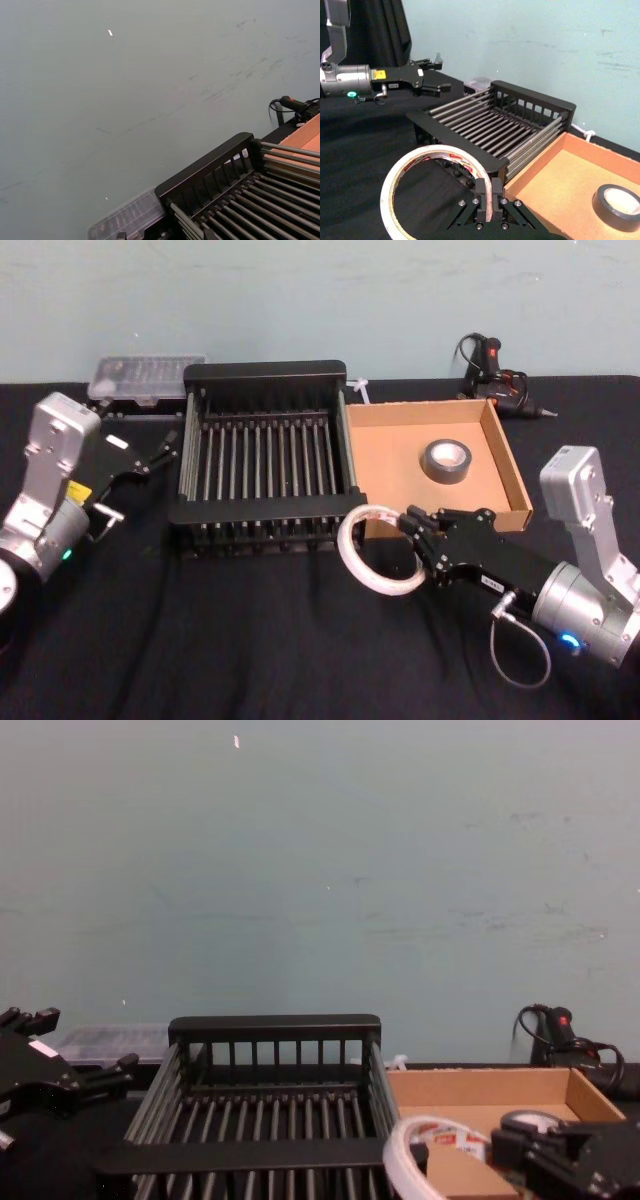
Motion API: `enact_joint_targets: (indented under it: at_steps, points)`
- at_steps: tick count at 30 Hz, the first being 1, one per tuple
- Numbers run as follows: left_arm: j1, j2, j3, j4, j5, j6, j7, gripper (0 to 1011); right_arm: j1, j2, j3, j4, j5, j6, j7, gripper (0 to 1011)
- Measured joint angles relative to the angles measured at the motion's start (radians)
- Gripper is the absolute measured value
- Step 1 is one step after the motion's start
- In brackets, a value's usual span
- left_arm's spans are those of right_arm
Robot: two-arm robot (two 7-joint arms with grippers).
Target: Pick up the white tape and place it into the black box , Pick up the silver tape and place it into the brown box.
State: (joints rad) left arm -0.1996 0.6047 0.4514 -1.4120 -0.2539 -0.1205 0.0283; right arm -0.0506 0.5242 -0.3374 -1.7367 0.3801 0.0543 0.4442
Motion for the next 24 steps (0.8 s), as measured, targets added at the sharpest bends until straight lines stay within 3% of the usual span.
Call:
enact_joint_targets:
  at_steps: [13, 24]
  points:
    - [0.0, 0.0, 0.0, 0.0, 0.0, 0.0, 0.0, 1001, 0.042, -0.023, -0.006, 0.02, 0.006, 0.003, -0.023, 75]
    - [0.0, 0.0, 0.0, 0.0, 0.0, 0.0, 0.0, 1001, 0.109, -0.077, -0.028, 0.058, -0.009, 0.045, -0.063, 75]
